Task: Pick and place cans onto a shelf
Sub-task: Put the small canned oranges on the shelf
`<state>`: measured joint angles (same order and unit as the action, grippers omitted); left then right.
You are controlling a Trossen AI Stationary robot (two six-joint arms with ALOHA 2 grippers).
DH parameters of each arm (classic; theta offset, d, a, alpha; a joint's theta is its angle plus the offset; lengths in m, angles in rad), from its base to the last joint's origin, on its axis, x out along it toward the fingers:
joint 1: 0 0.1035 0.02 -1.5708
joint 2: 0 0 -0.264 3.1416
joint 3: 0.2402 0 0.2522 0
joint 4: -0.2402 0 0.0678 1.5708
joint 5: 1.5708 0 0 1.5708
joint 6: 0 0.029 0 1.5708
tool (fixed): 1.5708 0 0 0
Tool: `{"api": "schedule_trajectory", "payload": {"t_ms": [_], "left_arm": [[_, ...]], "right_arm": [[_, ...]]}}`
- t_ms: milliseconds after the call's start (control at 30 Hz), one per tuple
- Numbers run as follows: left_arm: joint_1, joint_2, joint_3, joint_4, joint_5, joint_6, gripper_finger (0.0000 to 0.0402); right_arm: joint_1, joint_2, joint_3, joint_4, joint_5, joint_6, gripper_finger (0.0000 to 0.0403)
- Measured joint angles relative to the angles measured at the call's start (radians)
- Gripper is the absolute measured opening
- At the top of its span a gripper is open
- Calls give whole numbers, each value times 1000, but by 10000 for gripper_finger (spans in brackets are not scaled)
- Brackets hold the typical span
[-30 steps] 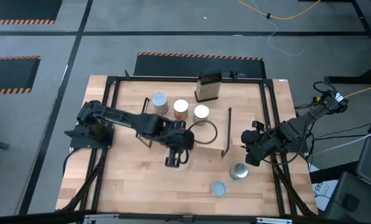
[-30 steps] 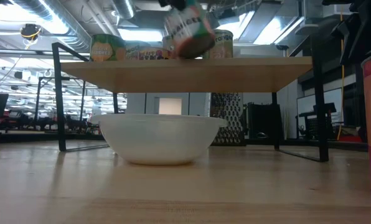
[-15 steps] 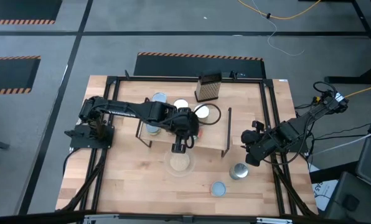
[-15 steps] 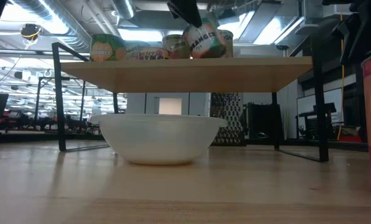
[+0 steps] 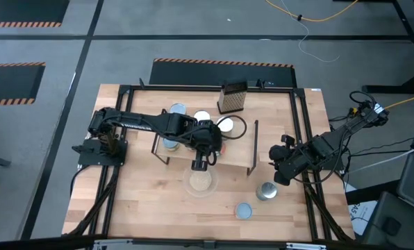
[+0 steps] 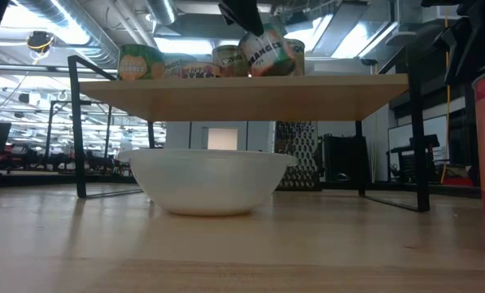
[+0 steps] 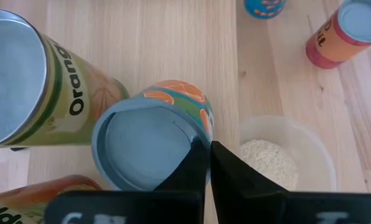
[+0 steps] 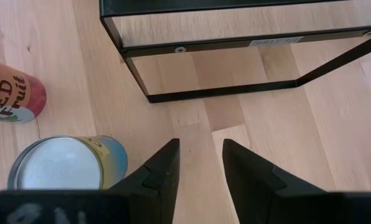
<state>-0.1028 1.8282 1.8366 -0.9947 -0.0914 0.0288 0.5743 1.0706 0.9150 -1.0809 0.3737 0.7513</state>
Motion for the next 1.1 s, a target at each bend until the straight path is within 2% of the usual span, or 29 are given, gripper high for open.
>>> {"api": "schedule_trajectory", "payload": {"t_ms": [1100], "left_arm": [[-3,43,0,16,-3,2,9]], "right_arm": [[0,1,-1,0,0,-3,126]]}}
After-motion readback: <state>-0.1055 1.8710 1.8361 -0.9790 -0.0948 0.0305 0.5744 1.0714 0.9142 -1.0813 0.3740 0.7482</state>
